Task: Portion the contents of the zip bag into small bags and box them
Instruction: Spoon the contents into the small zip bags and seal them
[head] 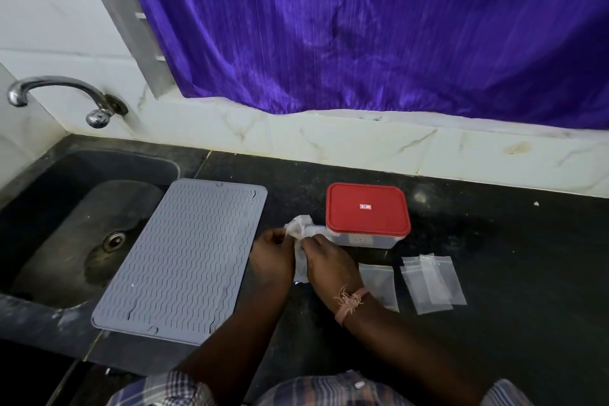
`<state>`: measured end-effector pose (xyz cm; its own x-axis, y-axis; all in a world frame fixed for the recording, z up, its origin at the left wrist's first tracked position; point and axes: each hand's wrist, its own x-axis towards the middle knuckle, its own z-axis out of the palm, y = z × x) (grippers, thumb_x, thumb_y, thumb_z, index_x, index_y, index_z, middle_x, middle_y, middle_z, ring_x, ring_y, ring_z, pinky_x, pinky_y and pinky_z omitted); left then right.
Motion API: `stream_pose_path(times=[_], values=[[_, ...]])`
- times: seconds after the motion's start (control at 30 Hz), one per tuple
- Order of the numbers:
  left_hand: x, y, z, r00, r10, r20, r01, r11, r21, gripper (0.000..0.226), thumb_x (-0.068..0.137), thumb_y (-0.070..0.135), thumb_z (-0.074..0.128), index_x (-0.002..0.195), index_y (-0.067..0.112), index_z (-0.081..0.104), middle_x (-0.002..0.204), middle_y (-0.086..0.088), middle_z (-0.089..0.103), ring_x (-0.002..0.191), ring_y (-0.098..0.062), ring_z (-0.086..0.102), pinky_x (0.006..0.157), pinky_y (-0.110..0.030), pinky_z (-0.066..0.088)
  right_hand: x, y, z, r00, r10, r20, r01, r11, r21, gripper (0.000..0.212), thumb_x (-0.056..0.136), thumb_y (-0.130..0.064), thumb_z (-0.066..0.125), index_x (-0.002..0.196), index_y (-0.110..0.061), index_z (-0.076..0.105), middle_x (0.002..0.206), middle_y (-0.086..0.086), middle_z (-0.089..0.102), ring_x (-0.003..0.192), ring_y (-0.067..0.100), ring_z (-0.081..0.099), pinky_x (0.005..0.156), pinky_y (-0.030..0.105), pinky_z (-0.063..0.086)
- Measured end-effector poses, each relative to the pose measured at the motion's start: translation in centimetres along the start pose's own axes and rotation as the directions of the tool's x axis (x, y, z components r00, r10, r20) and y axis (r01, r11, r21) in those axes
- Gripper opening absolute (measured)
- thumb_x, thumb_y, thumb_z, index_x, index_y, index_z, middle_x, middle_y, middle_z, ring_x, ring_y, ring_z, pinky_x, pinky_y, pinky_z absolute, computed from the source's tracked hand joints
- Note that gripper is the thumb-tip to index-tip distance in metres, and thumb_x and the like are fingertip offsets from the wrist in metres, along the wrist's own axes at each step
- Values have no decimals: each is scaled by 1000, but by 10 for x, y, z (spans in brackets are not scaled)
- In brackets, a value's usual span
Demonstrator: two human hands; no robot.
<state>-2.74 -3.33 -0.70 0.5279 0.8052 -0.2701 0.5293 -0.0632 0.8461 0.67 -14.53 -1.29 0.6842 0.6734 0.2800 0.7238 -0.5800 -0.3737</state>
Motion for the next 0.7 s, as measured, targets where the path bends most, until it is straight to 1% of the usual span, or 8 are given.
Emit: stream_pose_path(times=[0.07, 0.13, 0.23, 0.33, 0.4, 0.47, 0.53, 0.7], values=[[3, 0, -2, 1000, -10, -28, 10, 1000, 9, 12, 92, 17, 66, 98, 21, 76, 94, 3, 75, 88, -14, 70, 83, -34, 57, 0, 5, -1, 1000, -30, -10, 30, 999, -38, 39, 61, -7, 85, 96, -15, 68, 87, 2, 67, 74, 18, 68, 57, 28, 56], [6, 0, -4, 998, -26, -56, 27, 1000, 10, 10, 93, 16, 66, 93, 21, 75, 91, 4, 75, 87, -16, 70, 83, -33, 57, 0, 9, -2, 998, -32, -46, 30, 999, -30, 43, 64, -7, 85, 104, -13, 70, 95, 4, 69, 83, 19, 69, 67, 29, 60], [6, 3, -6, 997, -20, -73, 21, 1000, 4, 13, 96, 16, 63, 87, 23, 71, 78, 10, 67, 81, -14, 66, 65, -22, 45, -1, 10, -9, 989, -33, -143, 41, 998, 53, 30, 79, -9, 68, 109, -10, 70, 100, 5, 70, 89, 19, 68, 77, 28, 57], [6, 4, -7, 995, -53, -87, 52, 999, -13, 16, 98, 17, 59, 86, 23, 67, 78, 8, 64, 77, -13, 61, 58, -22, 37, -5, 14, -20, 965, 159, -208, -95, 952, 290, 18, 91, -13, 52, 102, -14, 66, 93, 1, 65, 83, 14, 60, 72, 30, 52], [8, 1, -7, 989, -104, -103, 101, 994, -31, 16, 101, 16, 52, 103, 11, 67, 97, -8, 69, 85, -22, 63, 67, -29, 44, -12, 24, -24, 919, 297, -257, -189, 908, 374, 7, 92, -11, 57, 92, -16, 62, 85, -2, 64, 77, 13, 59, 66, 35, 50], [7, -2, -7, 985, -164, -60, 162, 986, -38, 27, 103, 13, 46, 122, -1, 58, 117, -22, 65, 106, -37, 63, 85, -42, 48, -20, 37, -27, 875, 394, -283, -269, 879, 393, 10, 91, -9, 60, 87, -19, 59, 78, -4, 63, 71, 15, 60, 61, 37, 49], [3, -8, -4, 981, -193, 5, 193, 981, -1, 32, 102, 11, 42, 128, -6, 48, 125, -29, 58, 117, -46, 57, 96, -48, 47, -29, 46, -28, 859, 453, -240, -340, 853, 395, 13, 90, -11, 60, 84, -22, 55, 73, -5, 62, 66, 14, 59, 57, 38, 49], [0, -9, 2, 973, -222, 62, 220, 975, 33, 40, 102, 13, 43, 137, -6, 44, 132, -29, 56, 121, -45, 56, 98, -47, 47, -39, 45, -14, 896, 438, -77, -389, 855, 343, 13, 87, -14, 62, 83, -22, 53, 70, -5, 59, 64, 14, 57, 56, 38, 48]])
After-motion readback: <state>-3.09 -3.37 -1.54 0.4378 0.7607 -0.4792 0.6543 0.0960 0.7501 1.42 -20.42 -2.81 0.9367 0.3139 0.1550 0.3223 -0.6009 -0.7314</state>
